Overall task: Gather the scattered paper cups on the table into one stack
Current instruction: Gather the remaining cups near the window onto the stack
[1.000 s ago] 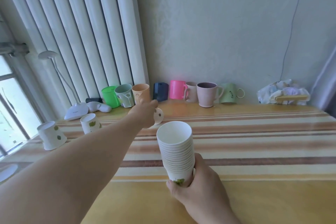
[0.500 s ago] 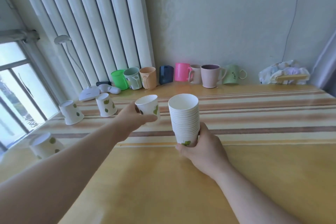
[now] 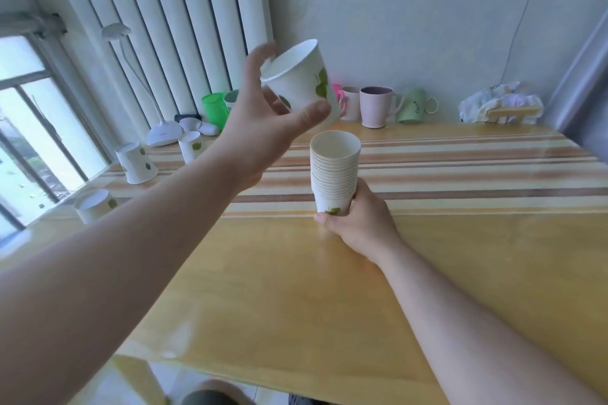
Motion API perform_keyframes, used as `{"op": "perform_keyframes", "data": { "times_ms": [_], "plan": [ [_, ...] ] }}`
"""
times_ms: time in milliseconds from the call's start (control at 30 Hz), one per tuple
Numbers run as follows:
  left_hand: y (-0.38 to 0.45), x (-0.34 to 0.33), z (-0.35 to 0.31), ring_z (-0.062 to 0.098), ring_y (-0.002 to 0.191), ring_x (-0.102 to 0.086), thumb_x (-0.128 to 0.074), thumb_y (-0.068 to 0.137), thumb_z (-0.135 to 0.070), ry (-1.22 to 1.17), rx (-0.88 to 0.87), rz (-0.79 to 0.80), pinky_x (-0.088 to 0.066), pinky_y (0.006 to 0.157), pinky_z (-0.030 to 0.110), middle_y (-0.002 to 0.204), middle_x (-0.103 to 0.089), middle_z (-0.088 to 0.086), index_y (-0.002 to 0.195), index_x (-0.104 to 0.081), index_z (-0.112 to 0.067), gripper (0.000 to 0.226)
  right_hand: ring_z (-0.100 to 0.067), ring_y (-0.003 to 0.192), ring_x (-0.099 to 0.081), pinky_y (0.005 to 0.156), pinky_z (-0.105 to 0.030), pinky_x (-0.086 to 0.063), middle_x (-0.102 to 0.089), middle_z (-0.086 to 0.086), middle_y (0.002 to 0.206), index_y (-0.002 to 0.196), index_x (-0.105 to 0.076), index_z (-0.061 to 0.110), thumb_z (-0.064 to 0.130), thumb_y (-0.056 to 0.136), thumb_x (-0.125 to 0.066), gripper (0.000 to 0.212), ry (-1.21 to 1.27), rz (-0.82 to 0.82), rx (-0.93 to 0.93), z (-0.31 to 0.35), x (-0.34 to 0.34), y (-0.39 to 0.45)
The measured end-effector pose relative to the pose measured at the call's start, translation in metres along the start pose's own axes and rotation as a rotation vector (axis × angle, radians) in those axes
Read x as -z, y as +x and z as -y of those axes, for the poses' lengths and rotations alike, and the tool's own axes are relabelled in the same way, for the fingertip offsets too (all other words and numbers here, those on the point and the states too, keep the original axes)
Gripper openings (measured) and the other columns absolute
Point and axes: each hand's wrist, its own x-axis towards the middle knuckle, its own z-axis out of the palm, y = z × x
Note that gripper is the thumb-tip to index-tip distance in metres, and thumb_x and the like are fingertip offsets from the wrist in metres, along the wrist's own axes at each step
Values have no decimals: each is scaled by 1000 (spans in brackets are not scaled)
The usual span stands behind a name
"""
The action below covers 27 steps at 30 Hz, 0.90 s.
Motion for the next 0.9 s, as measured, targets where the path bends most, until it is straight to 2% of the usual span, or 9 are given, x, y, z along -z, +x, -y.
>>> {"op": "perform_keyframes", "data": {
  "times_ms": [100,200,300,433,533,633,733,833,900],
  "plan": [
    [-4,-10,5,24,98,-80,-88,85,-14,130,-18,53,-65,77,30,100,-81,1,160,-19,-38,105,-8,97,-70,80,-35,-58,-74,19,101,120,-59,36,48,69,-92,61,-6,5,11,-1,1,0],
    [-3,-20,9,32,110,-71,-90,73,-37,340,18,104,-63,94,50,120,-70,7,152,-37,-43,95,-10,96,-70,81,-38,-59,-73,17,101,120,-59,34,48,71,-93,61,-11,14,24,-1,1,0],
    [-4,-22,16,22,120,-65,-89,71,-40,423,67,138,-56,105,50,129,-65,1,149,-42,-45,91,-11,97,-69,82,-39,-59,-72,17,102,119,-59,35,48,72,-93,60,-14,19,33,-1,1,0],
    [-9,-20,23,16,134,-56,-86,84,-39,556,31,198,-47,115,49,149,-58,-7,158,-38,-46,89,-12,98,-70,82,-38,-59,-73,17,103,122,-59,35,47,71,-92,62,8,12,23,-3,0,2],
    [-15,-11,30,19,152,-37,-75,85,-64,718,89,250,-33,124,55,166,-43,-6,163,-34,-46,90,-8,97,-69,79,-35,-57,-73,19,103,123,-59,37,48,71,-92,63,28,18,31,-4,-1,2],
    [-35,18,38,18,159,-24,-63,76,-84,786,169,323,-26,128,53,173,-32,-11,164,-10,-58,106,4,96,-64,73,-29,-52,-70,24,104,119,-57,44,52,69,-89,60,34,25,26,-5,-2,3],
    [-63,69,56,14,152,-32,-66,84,-72,899,128,233,-33,122,50,164,-42,-18,153,-39,-61,75,11,92,-59,67,-22,-46,-67,27,99,113,-54,47,55,67,-88,58,5,8,18,-4,-1,4],
    [-89,133,76,25,143,-42,-77,92,-42,1031,147,5,-36,116,55,150,-58,-9,116,-72,-50,27,9,91,-60,65,-21,-45,-68,26,97,112,-56,45,55,66,-90,57,1,-9,11,-3,0,4],
    [-103,175,86,35,141,-41,-82,90,-25,1138,209,-160,-34,117,58,149,-59,4,115,-77,-38,28,7,90,-63,64,-22,-45,-70,24,94,109,-59,42,56,65,-91,56,3,-8,11,-1,-2,1]
  ]
}}
